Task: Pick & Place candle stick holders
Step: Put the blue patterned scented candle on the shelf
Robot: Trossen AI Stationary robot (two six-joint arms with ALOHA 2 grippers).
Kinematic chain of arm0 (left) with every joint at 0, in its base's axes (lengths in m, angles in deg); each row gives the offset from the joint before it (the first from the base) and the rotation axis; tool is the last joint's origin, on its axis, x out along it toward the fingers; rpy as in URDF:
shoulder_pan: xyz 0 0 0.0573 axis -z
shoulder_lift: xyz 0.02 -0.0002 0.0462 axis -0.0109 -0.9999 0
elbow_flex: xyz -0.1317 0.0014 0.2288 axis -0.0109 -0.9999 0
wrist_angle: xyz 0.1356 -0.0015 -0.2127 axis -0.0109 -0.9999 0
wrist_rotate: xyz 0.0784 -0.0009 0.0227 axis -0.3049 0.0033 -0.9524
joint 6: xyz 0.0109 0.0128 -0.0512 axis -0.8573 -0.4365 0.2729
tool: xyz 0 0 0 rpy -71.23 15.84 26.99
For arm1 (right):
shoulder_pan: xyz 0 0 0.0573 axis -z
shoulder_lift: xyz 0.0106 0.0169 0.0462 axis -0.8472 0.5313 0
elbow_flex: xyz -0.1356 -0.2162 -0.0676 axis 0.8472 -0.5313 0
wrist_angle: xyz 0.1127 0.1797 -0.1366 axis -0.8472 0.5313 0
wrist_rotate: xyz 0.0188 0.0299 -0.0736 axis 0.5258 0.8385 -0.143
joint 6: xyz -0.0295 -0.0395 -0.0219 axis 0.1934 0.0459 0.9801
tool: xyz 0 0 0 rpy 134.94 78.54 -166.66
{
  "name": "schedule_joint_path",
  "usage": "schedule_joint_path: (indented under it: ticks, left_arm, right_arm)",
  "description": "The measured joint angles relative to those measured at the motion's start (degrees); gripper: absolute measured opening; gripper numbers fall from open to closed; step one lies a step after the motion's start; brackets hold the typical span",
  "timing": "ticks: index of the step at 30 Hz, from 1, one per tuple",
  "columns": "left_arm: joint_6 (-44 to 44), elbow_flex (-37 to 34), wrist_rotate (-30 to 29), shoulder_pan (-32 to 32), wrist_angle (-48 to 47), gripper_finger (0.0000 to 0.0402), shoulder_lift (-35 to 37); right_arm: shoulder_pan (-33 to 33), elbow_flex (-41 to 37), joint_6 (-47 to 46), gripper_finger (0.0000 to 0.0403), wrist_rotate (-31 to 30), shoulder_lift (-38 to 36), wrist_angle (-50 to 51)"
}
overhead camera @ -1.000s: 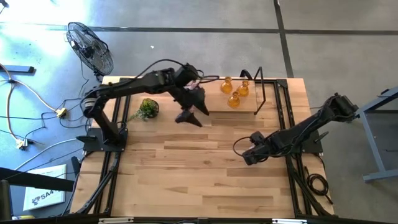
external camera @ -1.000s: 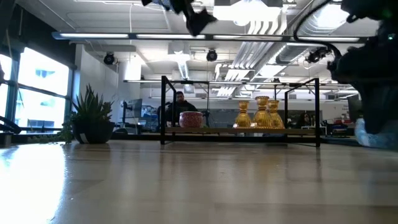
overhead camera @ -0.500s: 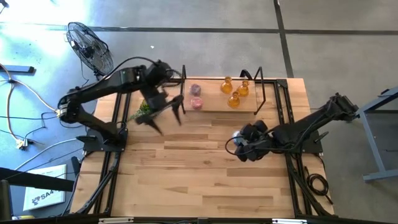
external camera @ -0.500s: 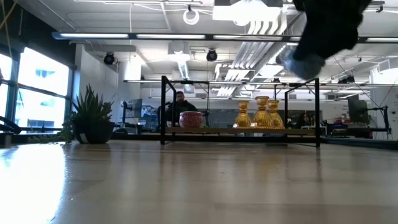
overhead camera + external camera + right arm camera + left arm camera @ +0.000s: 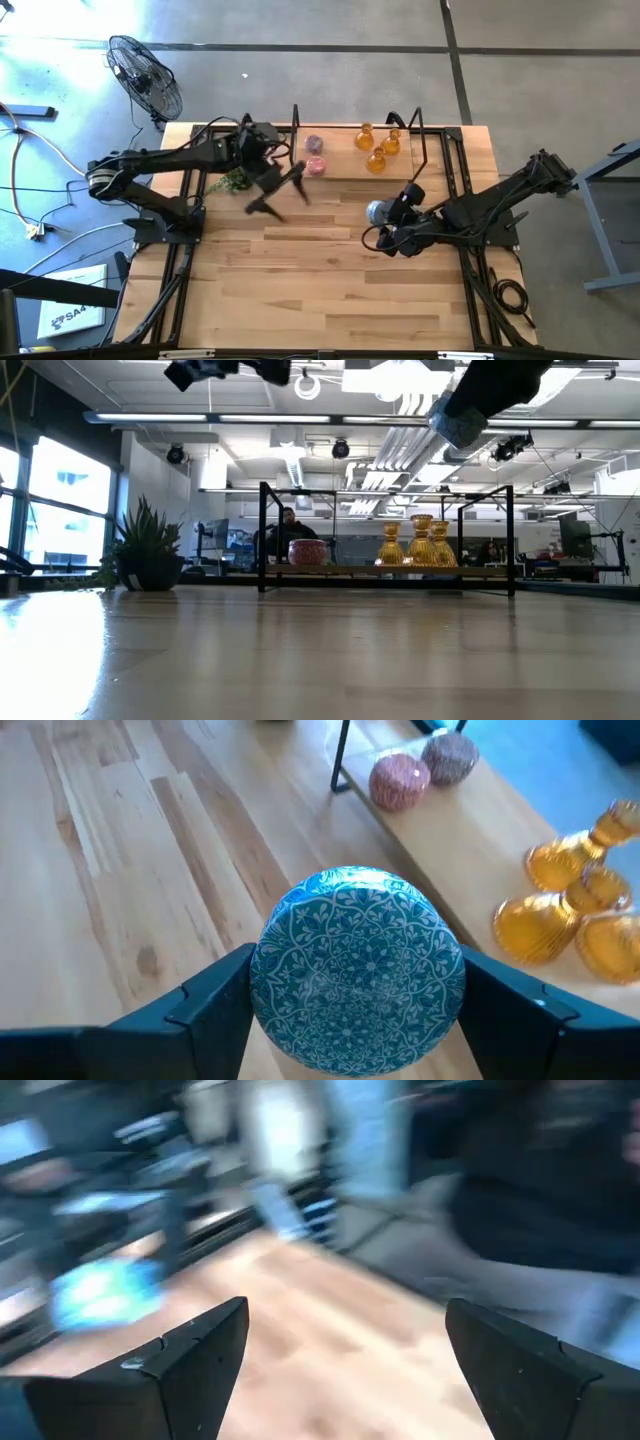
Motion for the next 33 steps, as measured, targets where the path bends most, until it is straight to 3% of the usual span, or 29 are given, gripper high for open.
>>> schedule_joint_path:
  ticks: [4,7,20,26,33]
  left_arm:
    - [12.7,-1.9,-19.1,2.4,12.3,0.0335,0.0]
    - [14.3,-2.0,-25.9,3.9,16.2,0.0335,-0.9]
    - [17.5,-2.0,-29.4,5.5,16.3,0.0335,-0.9]
    - [18.7,-2.0,-26.7,5.4,16.9,0.0335,-0.9]
    - [18.6,-2.0,-32.5,5.4,16.6,0.0335,-0.9]
  right_arm:
    - [0.0,0.0,3.9,0.0280,-1.4,0.0,-2.7]
    - [0.3,0.0,6.1,0.0280,-1.4,0.0,-4.5]
    - [0.4,0.0,7.5,0.0280,-1.0,0.0,-5.0]
    - [0.4,0.0,7.3,0.0280,-0.4,0.0,-5.0]
    - [0.4,0.0,6.8,0.0280,-0.4,0.0,-5.0]
